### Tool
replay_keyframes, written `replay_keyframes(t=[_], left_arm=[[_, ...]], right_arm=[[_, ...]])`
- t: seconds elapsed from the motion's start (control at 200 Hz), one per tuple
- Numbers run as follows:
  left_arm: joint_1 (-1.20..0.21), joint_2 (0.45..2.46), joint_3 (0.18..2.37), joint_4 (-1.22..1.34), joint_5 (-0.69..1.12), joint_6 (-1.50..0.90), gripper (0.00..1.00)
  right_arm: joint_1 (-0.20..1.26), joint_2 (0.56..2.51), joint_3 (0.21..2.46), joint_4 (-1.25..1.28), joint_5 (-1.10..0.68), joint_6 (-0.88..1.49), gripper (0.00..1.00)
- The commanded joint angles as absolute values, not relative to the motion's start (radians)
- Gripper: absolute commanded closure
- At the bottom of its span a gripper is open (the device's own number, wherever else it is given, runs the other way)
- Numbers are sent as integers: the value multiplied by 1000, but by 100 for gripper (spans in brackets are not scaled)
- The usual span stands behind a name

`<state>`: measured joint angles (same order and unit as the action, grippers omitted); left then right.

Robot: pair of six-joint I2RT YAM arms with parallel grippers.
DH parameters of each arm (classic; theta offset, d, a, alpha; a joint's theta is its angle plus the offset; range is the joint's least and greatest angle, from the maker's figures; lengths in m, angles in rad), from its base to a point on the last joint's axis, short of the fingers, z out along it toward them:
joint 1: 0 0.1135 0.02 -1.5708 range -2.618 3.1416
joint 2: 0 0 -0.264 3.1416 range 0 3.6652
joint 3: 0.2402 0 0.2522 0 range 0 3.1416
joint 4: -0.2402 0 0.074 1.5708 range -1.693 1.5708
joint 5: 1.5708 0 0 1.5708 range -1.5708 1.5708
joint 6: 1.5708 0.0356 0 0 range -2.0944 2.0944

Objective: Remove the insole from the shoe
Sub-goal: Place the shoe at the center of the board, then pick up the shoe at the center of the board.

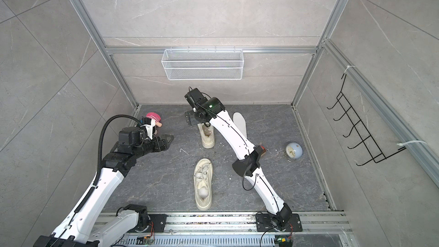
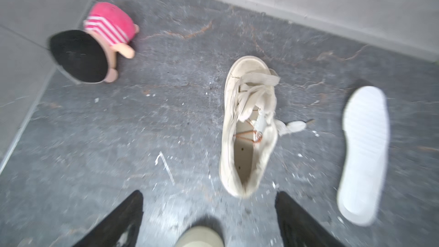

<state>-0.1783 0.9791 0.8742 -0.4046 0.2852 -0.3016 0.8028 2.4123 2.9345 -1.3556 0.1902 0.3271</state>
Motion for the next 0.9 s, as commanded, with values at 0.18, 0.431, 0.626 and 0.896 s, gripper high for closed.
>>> replay_keyframes(t=[0.18, 0.431, 0.626, 0.896], left_arm=[[-175, 987, 841, -347, 345, -342, 12], [-175, 983, 808, -326, 331, -363, 12], [-175, 992, 782, -327, 353, -385, 13], [-175, 1014, 756, -321, 376, -394, 14]], right_arm=[[876, 2039, 2326, -1165, 202, 216, 6], [862, 1845, 2012, -1066, 146, 279, 5], [921, 1669, 1617, -900, 120, 453, 7], [1088, 1552, 1263, -820, 60, 672, 10]])
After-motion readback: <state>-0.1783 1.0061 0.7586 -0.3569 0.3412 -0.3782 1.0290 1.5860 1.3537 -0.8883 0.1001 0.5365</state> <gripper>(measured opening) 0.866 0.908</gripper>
